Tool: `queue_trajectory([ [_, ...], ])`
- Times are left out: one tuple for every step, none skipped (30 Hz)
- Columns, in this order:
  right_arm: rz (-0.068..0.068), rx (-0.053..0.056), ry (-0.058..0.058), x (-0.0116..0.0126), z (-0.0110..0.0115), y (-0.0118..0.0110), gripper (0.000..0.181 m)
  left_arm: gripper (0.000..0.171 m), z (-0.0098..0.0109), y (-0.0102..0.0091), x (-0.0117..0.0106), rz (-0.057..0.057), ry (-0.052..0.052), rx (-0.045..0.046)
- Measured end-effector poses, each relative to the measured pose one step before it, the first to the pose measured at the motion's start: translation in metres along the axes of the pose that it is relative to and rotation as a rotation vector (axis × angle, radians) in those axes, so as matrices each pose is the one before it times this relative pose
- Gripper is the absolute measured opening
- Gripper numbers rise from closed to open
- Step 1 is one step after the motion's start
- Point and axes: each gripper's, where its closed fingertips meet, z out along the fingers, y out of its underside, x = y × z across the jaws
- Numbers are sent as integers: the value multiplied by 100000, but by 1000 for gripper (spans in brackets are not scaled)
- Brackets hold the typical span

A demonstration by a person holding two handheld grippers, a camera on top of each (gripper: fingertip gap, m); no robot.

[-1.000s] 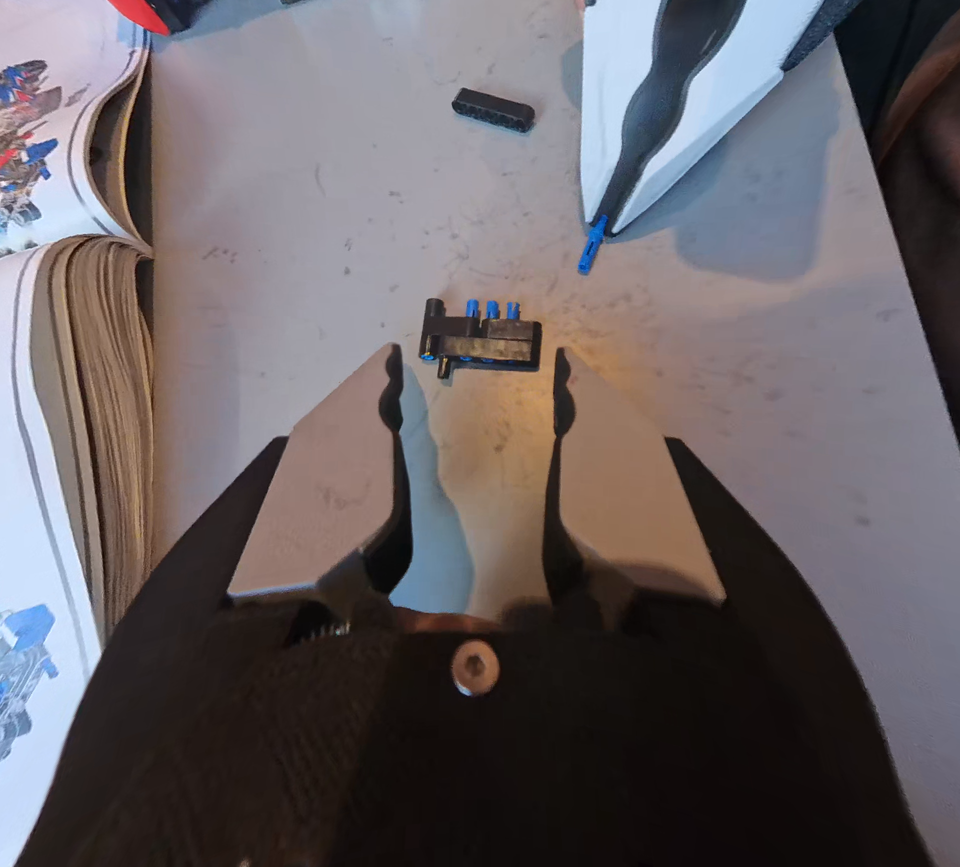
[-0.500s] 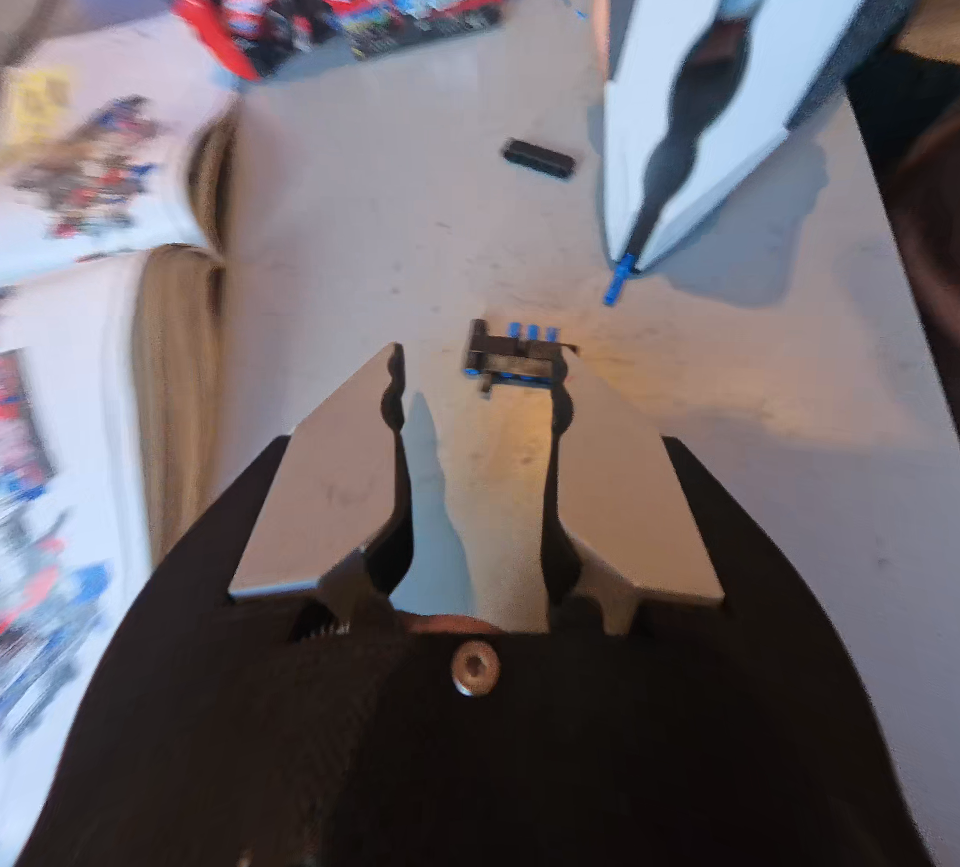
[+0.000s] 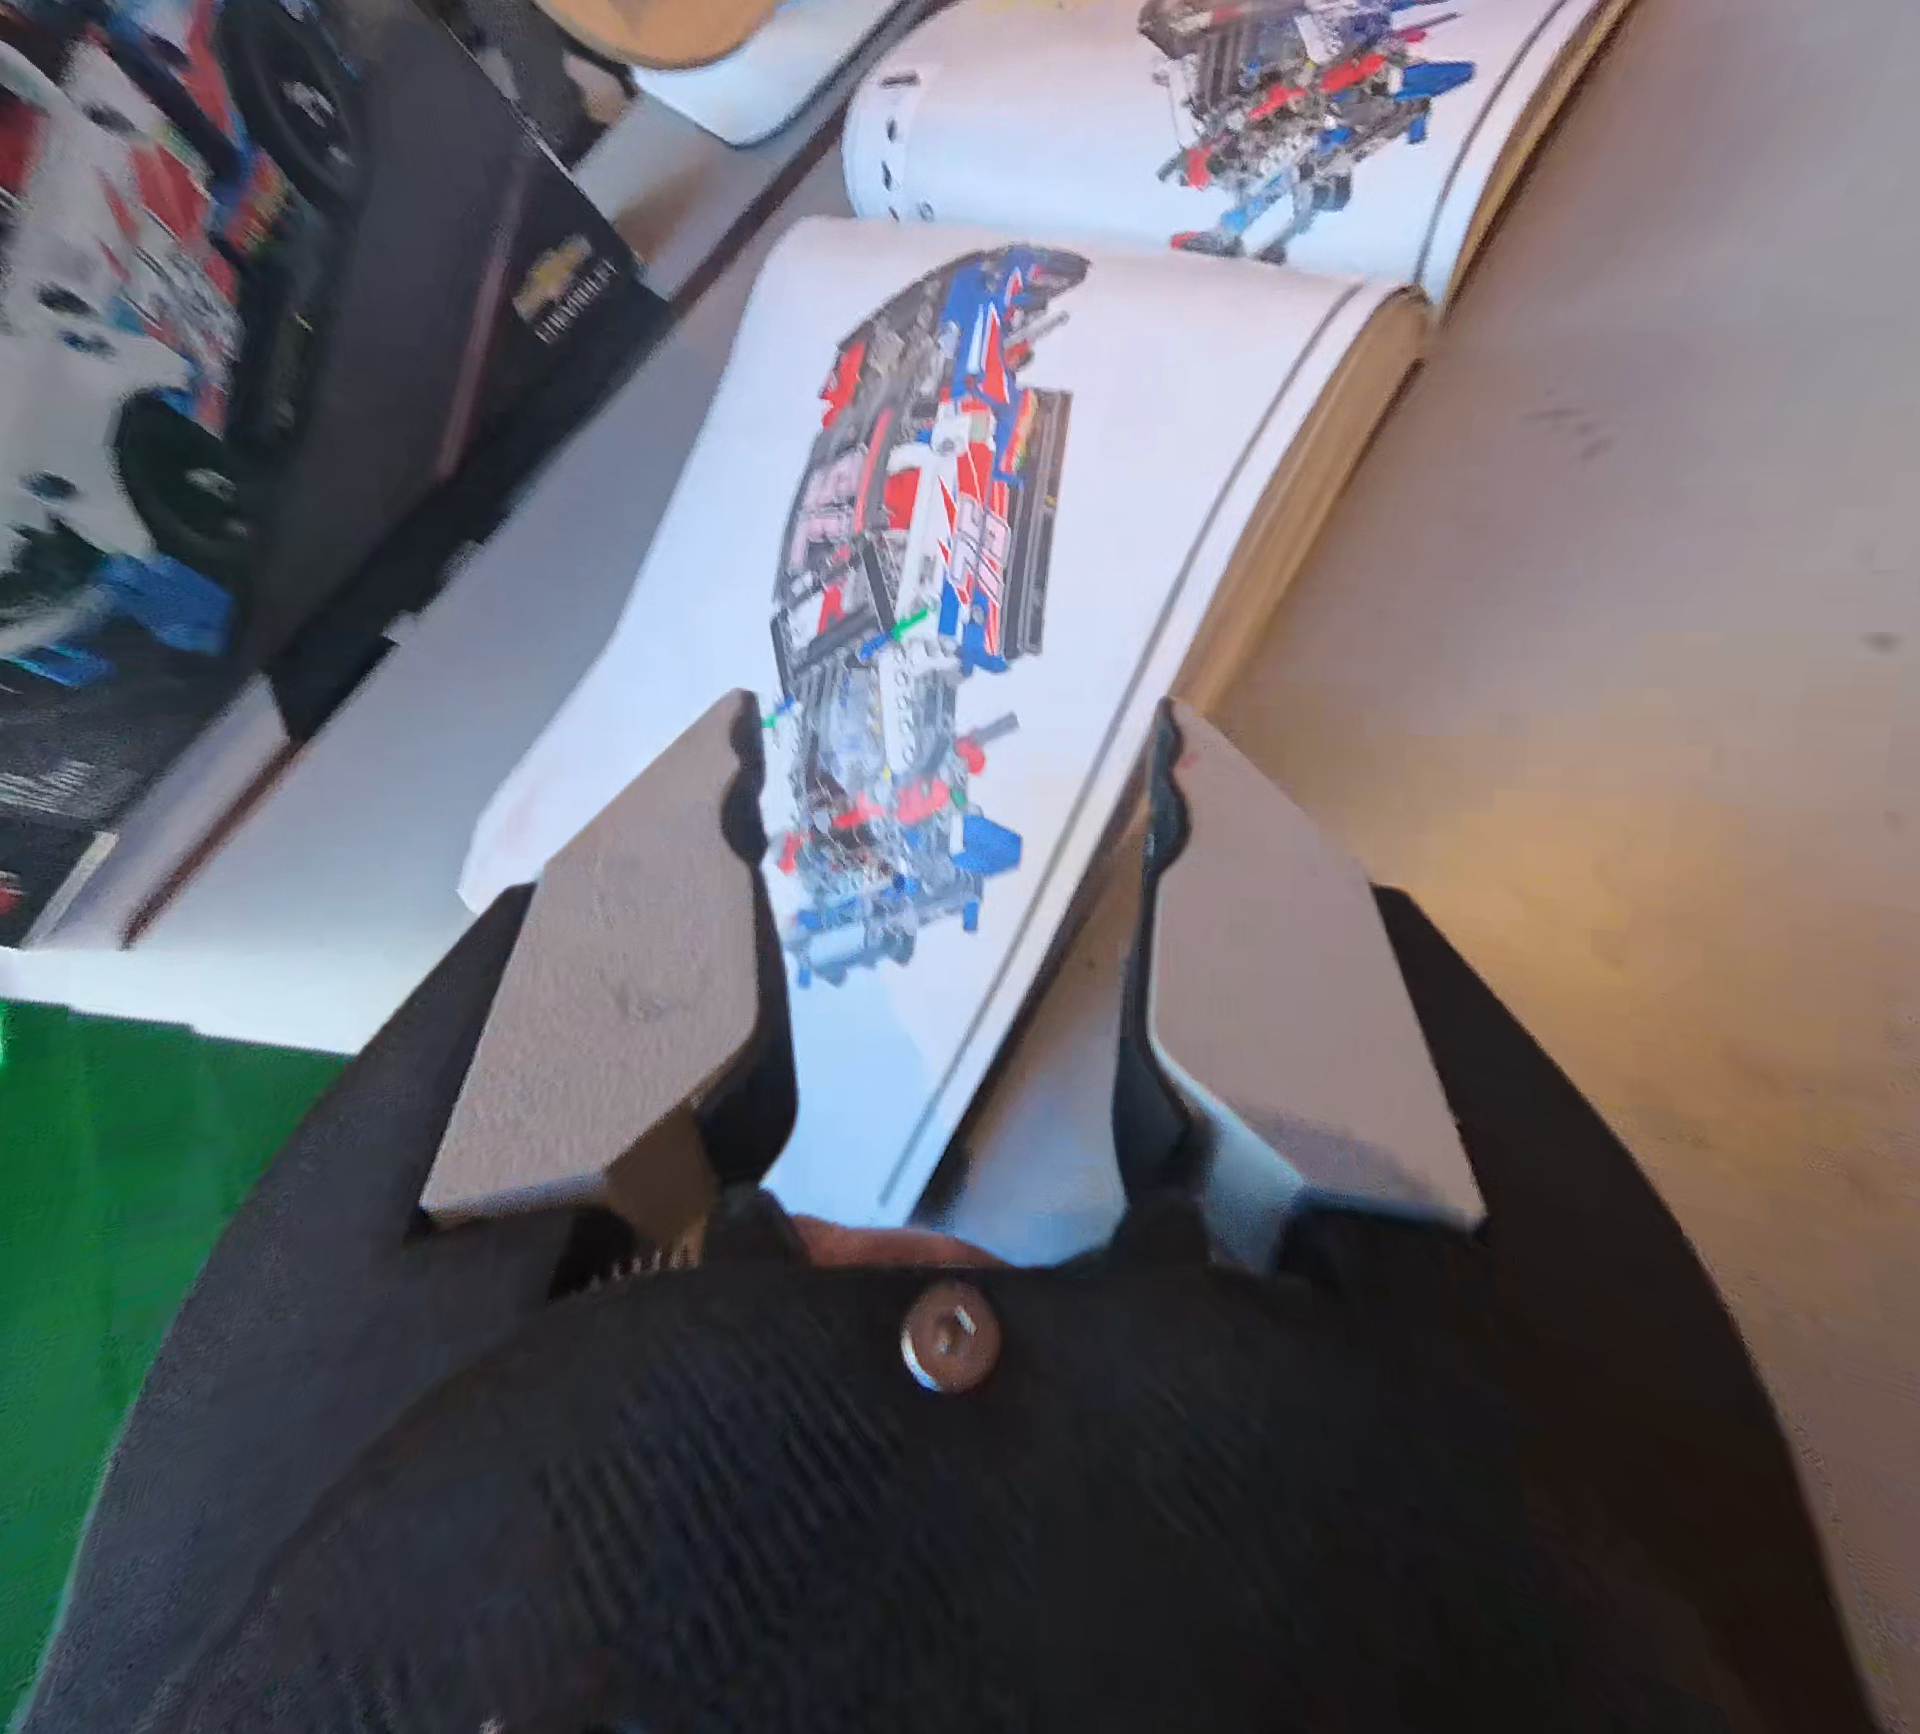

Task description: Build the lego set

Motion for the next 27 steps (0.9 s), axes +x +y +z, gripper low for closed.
queue_trajectory([
  [-990,225,238,-69,-36,-17,4,67,258,-448,-390,2049,-3356,992],
  [-1166,337,340,-77,-39,-32,4,65,187,-442,-448,1809,-3268,819],
  [-1186,380,476,-68,-50,-45,4,61,118,-458,-408,2574,-2667,805],
  [-1144,308,615,-42,-37,-26,4,58,147,-387,-275,3276,-1926,649],
  [-1085,327,540,-48,-52,-29,4,58,192,-142,75,2383,145,-802],
  [-875,284,438,-40,-37,-32,4,65,70,-76,633,-8,3981,-1623],
  [-562,213,305,-27,-34,-17,4,70,-211,-320,635,-3901,4957,-223],
  [-295,209,153,-12,-32,-17,4,71,-406,-572,679,-5524,5847,1880],
  [-87,255,54,-5,-24,-31,4,70,-353,-518,533,-4410,4651,1980],
  [52,172,-9,-4,-18,-11,4,71,-160,-202,81,-1239,960,418],
  [60,50,-85,-5,-4,-11,4,72,85,119,-268,2014,-2558,-798],
  [30,1,-85,-14,0,0,4,76,341,488,-95,3428,-2284,-2420],
  [26,-11,-24,4,-2,5,5,82,521,752,340,2494,-7,-3818],
  [14,-6,36,4,0,1,5,84,558,736,533,1002,1383,-3543],
  [28,14,118,15,1,-2,5,84,464,555,293,-211,516,-2272],
  [33,31,136,13,-5,1,4,83,282,260,-100,-805,-1151,-602],
  [24,56,96,20,-11,-6,4,78,98,14,-398,-1054,-2128,696],
  [11,46,63,8,3,-6,4,75,-40,-183,-410,-1215,-1401,1471],
  [-27,5,37,-5,-6,1,4,75,-111,-229,-279,-1567,-103,1353],
  [-56,-68,10,-3,10,8,5,75,-130,-167,-156,-1519,801,504],
  [-47,-116,-22,-8,7,14,5,77,-138,-123,-166,-1081,594,151],
  [-36,-83,-24,0,8,13,5,77,-125,-81,-203,-302,39,34],
  [-57,-33,-19,-10,5,8,5,79,-78,-7,-127,294,168,-315],
  [-74,-50,-21,-6,12,5,5,80,3,102,58,218,974,-869],
  [-65,-90,1,-3,9,11,5,81,50,154,194,-298,1559,-1118],
  [-71,-115,11,-2,7,14,5,82,86,104,300,-641,1928,-594],
  [-85,-123,34,-9,14,19,5,82,92,84,343,-804,2058,-344],
])
